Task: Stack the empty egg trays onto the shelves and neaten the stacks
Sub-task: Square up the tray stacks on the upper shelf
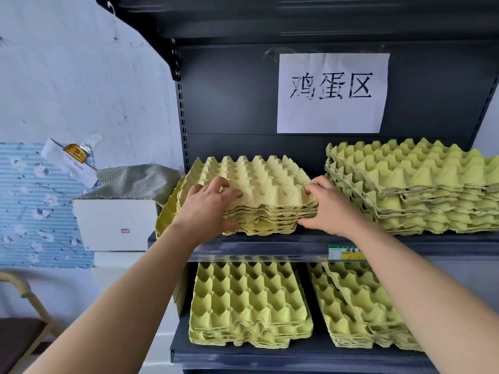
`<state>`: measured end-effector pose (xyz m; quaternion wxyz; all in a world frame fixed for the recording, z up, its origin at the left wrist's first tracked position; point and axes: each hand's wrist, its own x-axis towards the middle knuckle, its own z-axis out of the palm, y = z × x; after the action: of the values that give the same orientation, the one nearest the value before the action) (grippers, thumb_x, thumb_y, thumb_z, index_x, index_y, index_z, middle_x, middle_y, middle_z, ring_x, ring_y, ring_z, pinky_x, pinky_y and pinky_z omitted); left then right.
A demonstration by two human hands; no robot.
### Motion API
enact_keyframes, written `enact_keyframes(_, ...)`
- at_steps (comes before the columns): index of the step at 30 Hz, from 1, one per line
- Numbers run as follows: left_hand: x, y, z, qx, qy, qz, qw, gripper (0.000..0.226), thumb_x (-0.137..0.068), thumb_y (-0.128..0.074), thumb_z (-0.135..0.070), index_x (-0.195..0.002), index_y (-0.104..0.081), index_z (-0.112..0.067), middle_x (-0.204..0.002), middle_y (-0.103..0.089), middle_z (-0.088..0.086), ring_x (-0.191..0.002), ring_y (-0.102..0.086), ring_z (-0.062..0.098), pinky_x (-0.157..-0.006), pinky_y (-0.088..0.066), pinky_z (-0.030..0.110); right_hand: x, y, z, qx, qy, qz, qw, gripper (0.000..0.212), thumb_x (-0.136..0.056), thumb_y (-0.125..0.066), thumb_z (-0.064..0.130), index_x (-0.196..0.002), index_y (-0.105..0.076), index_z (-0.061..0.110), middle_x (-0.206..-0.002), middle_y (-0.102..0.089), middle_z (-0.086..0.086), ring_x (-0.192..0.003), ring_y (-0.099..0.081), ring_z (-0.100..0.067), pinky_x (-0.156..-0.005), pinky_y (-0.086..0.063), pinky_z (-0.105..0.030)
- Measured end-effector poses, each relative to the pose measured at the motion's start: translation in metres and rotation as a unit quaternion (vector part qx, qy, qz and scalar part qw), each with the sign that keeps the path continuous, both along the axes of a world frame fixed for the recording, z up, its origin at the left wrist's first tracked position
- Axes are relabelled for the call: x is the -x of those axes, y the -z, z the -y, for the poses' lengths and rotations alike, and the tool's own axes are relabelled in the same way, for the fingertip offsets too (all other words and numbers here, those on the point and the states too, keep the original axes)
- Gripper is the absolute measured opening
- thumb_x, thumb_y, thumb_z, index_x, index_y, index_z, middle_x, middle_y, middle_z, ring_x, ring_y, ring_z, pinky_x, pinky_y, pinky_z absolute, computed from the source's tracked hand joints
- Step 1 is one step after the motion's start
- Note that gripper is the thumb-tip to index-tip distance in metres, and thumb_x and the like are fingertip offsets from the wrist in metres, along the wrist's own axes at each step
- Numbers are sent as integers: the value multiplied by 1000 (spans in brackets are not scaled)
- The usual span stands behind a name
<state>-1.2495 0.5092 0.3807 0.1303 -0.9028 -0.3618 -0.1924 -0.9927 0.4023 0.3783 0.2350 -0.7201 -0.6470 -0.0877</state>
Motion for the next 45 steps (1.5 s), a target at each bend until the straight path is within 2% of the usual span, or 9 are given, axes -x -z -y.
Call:
enact_keyframes(5, 8, -9, -5, -22, 17, 23, 999, 79, -76, -63, -63, -144, -31, -37, -140, -33, -2, -128, -41, 19, -113, -21, 44, 1, -18, -3, -50, -4, 7, 999, 69, -67, -77, 41, -125, -50, 16, -121, -33, 12, -84, -56, -15, -76, -52, -35)
enact_keyframes(9, 15, -14, -11, -57, 33, 34, 997, 80, -78, -70, -51, -145, -29, -38, -145, -32, 0, -135, -27, 24, -112, -26, 51, -2, -30, -7, -70, -14, -8, 997, 68, -66, -78, 40, -123, -53, 16, -119, -35, 12, -89, -54, -15, -80, -49, -32)
enact_keyframes(13, 20, -19, -16, -59, 31, 31, 997, 82, -74, -77, -43, -143, -32, -38, -142, -36, 0, -129, -33, 25, -102, -39, 50, 1, -30, -8, -88, -12, -9, 996, 69, -67, -79, 38, -127, -52, 13, -121, -37, 10, -95, -53, -15, -83, -46, -29)
enact_keyframes(19, 36, -34, -15, -136, 24, 60, 989, 77, -71, -80, -33, -138, -42, -32, -136, -45, 5, -123, -41, 30, -91, -44, 54, 18, -33, -11, -148, -18, -12, 989, 70, -69, -81, 33, -128, -52, 9, -127, -38, 4, -98, -45, -8, -83, -36, -20)
enact_keyframes(22, 49, -31, -12, -173, 28, 81, 981, 75, -68, -83, -31, -134, -48, -29, -132, -49, 7, -117, -46, 32, -86, -46, 53, 28, -30, -14, -165, -36, -20, 985, 68, -67, -82, 31, -125, -54, 9, -126, -39, 3, -98, -45, -7, -87, -41, -23)
enact_keyframes(33, 22, -23, -34, -132, 32, 72, 988, 78, -70, -82, -29, -137, -41, -32, -137, -43, 3, -122, -41, 28, -93, -42, 50, 25, -27, -12, -155, 18, -18, 988, 68, -71, -80, 29, -129, -52, 9, -131, -36, 2, -94, -44, -7, -83, -35, -17)
enact_keyframes(37, 30, -29, -30, -165, 40, 94, 981, 77, -67, -84, -26, -134, -46, -31, -134, -46, 4, -120, -41, 28, -88, -43, 51, 28, -33, -10, -170, 2, -20, 985, 67, -70, -81, 29, -128, -54, 9, -130, -37, 2, -98, -47, -8, -88, -42, -23)
enact_keyframes(41, 51, -25, -21, -184, 28, 102, 977, 78, -63, -86, -27, -132, -50, -30, -130, -49, 3, -116, -43, 27, -84, -45, 49, 40, -28, -16, -162, -18, -21, 986, 68, -71, -81, 29, -130, -52, 9, -131, -36, 4, -99, -40, -1, -85, -34, -15)
enact_keyframes(45, 65, -8, -18, -155, -1, 80, 985, 79, -62, -86, -32, -132, -50, -32, -131, -50, 2, -116, -47, 28, -84, -46, 48, 49, -17, -24, -120, -41, -35, 991, 71, -71, -81, 29, -132, -50, 10, -127, -35, 8, -102, -42, -4, -91, -36, -18)
